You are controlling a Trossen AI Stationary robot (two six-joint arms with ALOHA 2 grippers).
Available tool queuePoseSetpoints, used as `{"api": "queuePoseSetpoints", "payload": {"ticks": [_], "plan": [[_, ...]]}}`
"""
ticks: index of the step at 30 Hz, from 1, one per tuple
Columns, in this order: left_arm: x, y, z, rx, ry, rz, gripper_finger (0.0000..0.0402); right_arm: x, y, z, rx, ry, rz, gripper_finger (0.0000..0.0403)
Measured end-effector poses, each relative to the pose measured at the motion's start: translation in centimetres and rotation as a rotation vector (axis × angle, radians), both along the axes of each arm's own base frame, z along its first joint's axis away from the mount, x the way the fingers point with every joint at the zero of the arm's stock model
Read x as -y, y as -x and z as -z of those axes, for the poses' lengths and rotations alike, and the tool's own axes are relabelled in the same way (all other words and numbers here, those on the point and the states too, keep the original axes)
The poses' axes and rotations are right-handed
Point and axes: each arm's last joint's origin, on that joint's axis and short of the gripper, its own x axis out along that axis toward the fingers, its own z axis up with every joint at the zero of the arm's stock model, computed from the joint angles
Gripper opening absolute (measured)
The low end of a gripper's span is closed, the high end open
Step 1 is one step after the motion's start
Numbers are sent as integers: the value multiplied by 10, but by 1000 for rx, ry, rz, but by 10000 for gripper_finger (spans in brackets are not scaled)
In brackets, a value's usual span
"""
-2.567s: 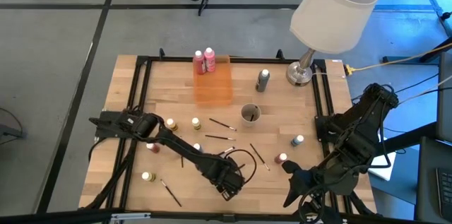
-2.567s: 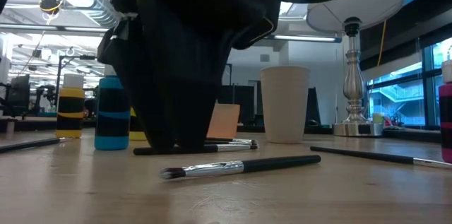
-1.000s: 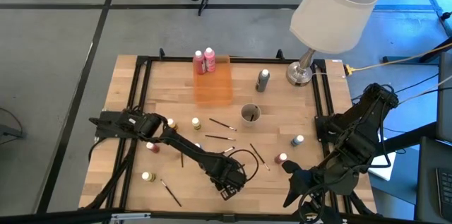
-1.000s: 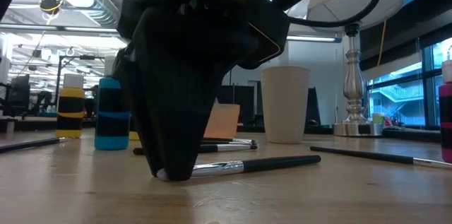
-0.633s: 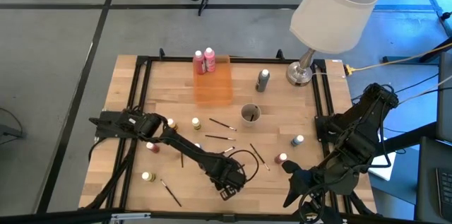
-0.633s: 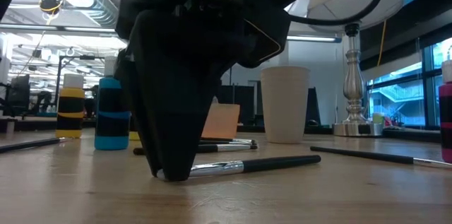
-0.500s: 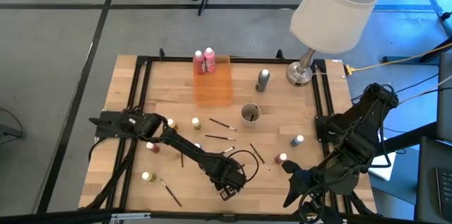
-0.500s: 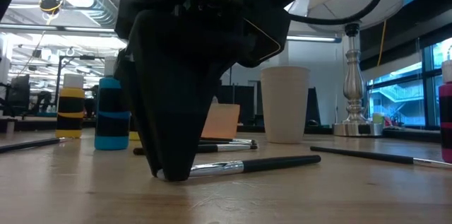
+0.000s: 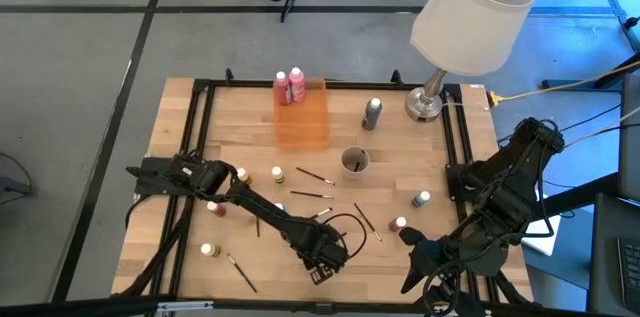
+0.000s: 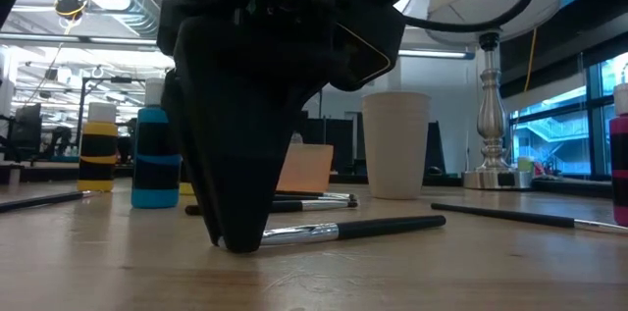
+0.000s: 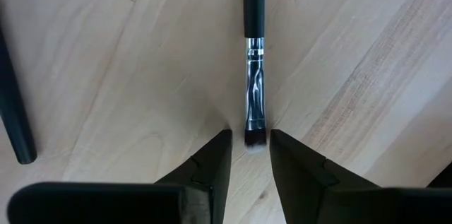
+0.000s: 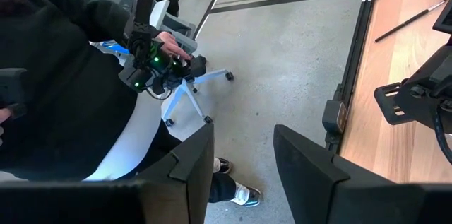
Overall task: Pick & Place Paint Supplies
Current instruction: Put the black paint brush into the light brown cup
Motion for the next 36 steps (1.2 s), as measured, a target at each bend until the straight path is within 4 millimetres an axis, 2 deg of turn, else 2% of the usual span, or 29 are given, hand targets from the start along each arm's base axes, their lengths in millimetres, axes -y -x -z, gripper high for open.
{"api": "queuePoseSetpoints", "payload": {"ticks": [7, 17, 31, 36], "plan": [[-1, 0, 0, -3, -8, -7, 86, 0, 0, 0, 0, 0, 1, 151], [-2, 1, 0, -15, -15, -12, 7, -1, -1, -2, 14, -16, 2, 151], [-2, 1, -1, -23, 9, -49, 3, -1, -2, -4, 36, -29, -3, 151], [4, 5, -14, 29, -13, -53, 2, -1, -2, -4, 37, -28, -4, 151]]}}
